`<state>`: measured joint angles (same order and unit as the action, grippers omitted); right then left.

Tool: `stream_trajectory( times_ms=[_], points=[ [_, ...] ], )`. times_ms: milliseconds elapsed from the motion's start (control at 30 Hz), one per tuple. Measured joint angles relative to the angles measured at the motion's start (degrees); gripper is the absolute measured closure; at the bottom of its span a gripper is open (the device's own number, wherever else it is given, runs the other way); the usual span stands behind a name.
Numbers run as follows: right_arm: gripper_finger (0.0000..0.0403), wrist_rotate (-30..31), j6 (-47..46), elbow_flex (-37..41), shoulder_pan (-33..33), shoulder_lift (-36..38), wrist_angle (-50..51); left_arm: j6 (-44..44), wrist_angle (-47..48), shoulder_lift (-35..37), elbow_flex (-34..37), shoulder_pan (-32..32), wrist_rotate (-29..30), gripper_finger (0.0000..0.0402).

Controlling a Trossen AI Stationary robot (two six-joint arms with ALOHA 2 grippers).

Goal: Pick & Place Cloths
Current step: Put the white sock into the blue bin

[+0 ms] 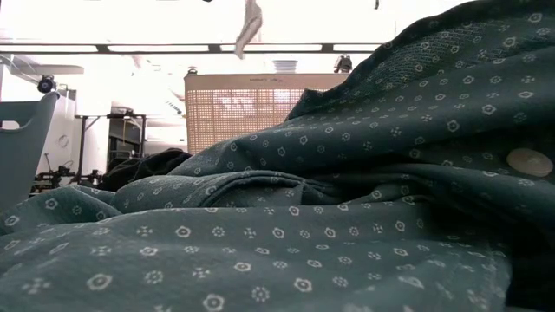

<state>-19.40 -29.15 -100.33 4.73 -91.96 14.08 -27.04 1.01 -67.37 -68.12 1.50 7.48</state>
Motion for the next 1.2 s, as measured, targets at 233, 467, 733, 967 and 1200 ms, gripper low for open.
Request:
stream_trajectory(
  times_ms=[233,467,733,967,1200],
  points=[
    [0.0379,1.7,3.4,-0.4,0.2,0.6,0.3,0.2,0.9,2.9,0.0,0.0,-1.0,0.0389],
    [0.0327,3.3,5.0,-0.7,0.6,0.8,0.5,-3.1,13.3,8.0,0.0,0.0,-3.4,0.0392],
    [0.0254,6.5,11.6,-0.6,0.8,1.1,7.2,-21.5,33.4,14.7,0.0,0.3,-19.0,0.0388],
    [0.0224,10.8,16.7,0.6,1.1,1.1,8.7,-39.9,43.7,15.4,0.0,7.6,-33.0,0.0389],
    [0.0221,12.1,17.8,2.7,1.4,1.1,7.9,-55.2,45.1,14.1,2.0,20.8,-33.7,0.0389]
  ],
)
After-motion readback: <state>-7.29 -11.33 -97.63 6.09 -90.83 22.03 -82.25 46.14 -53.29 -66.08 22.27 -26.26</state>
